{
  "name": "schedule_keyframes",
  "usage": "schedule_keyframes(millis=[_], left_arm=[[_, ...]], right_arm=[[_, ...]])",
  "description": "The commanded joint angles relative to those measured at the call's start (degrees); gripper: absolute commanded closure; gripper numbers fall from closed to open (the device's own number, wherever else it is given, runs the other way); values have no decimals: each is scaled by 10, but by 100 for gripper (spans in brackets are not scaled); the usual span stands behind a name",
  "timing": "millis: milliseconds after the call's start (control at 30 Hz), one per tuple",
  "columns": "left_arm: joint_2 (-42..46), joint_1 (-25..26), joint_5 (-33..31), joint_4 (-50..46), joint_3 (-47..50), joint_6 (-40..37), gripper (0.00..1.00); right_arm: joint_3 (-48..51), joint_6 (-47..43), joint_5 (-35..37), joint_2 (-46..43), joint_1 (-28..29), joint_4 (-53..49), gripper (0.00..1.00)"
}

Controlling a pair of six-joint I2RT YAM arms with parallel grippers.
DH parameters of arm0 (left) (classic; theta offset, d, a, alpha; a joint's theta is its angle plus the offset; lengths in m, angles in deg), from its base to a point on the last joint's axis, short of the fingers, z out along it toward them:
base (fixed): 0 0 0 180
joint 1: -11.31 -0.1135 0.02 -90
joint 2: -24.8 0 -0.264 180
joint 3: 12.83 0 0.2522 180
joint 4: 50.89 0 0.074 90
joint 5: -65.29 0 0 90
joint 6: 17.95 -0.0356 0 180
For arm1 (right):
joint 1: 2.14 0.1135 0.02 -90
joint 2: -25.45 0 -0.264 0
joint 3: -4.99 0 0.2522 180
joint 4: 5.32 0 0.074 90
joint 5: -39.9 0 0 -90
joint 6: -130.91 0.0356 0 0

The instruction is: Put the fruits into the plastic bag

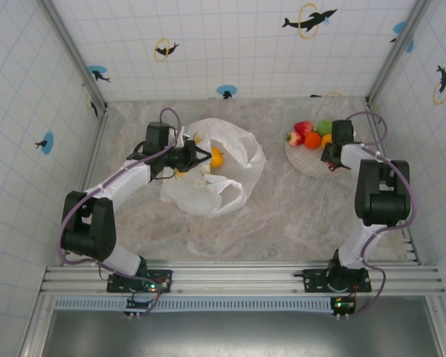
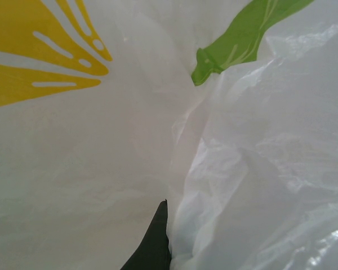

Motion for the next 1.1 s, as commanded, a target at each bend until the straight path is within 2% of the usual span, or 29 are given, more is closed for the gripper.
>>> schedule_keyframes(millis=[0,233,400,600,733,900,1067], left_arm=[[2,-3,6,-4,0,2,100],[8,-3,8,-4,1,2,100],[13,-3,9,-6,3,2,100],[18,-3,12,-8,6,-3,100],[21,-3,12,-7,6,-4,100],[22,-4,12,-5,6,-3,100],[23,-3,11,-4,6,0,100]], right_arm=[[-20,-1,6,4,-3,-6,41],[34,4,-20,-84,-3,3,48],[122,-6,-123,-221,16,39,49],[211,-38,-197,-382,132,70,50],[242,-66,-240,-435,234,79,49],[259,-89,-254,-427,340,115,49],[246,-92,-274,-368,390,163,49]])
